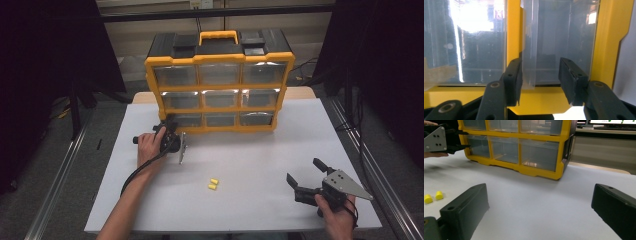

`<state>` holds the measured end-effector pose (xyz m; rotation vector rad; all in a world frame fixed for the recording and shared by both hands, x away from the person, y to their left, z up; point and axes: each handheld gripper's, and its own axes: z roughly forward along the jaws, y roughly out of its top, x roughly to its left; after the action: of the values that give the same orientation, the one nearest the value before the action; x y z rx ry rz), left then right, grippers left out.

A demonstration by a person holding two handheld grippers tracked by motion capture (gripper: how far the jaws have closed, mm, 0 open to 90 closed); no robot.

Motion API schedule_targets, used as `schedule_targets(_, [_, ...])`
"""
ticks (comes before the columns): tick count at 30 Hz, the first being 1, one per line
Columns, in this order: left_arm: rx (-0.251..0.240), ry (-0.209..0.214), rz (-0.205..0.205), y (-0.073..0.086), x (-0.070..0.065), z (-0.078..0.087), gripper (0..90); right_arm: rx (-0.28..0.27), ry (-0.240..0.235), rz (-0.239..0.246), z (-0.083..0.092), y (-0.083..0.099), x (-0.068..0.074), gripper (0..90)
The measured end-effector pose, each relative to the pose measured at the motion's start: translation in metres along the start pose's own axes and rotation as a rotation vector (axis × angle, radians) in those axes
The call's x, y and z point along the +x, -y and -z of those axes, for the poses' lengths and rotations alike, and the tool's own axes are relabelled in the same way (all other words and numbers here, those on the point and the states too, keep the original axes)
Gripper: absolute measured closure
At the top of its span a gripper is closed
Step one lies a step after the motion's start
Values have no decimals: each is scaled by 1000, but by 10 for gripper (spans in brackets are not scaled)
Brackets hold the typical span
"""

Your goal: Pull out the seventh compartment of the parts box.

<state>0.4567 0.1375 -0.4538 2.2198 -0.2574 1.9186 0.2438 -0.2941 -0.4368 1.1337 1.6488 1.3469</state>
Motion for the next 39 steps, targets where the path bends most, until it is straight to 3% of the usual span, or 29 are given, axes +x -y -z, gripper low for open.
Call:
schedule_targets(2, [17,-10,-11,-1,-1,0,573,1,0,0,0,0,0,10])
schedule_targets(3, [24,-15,-51,-2,0,0,581,1,0,0,0,0,0,9])
schedule_targets(4, [13,-22,-27,-1,-3,-1,591,0,-1,1,0,0,0,9])
schedule_targets(11, [26,-46,-60,-2,1,0,712,0,-1,1,0,0,0,9])
schedule_targets(17, [27,-49,-36,-1,2,0,781,1,-1,1,0,0,0,10])
schedule_targets(18, [30,-49,-49,-2,3,0,783,2,-1,3,0,0,0,10])
schedule_targets(23, [21,-49,-41,-2,3,0,791,0,-3,6,0,0,0,10])
schedule_targets(32, [5,-53,7,-2,3,4,790,-5,-2,2,1,0,0,10])
schedule_targets(39, [3,-58,-22,-2,4,7,792,-4,0,5,1,0,0,10])
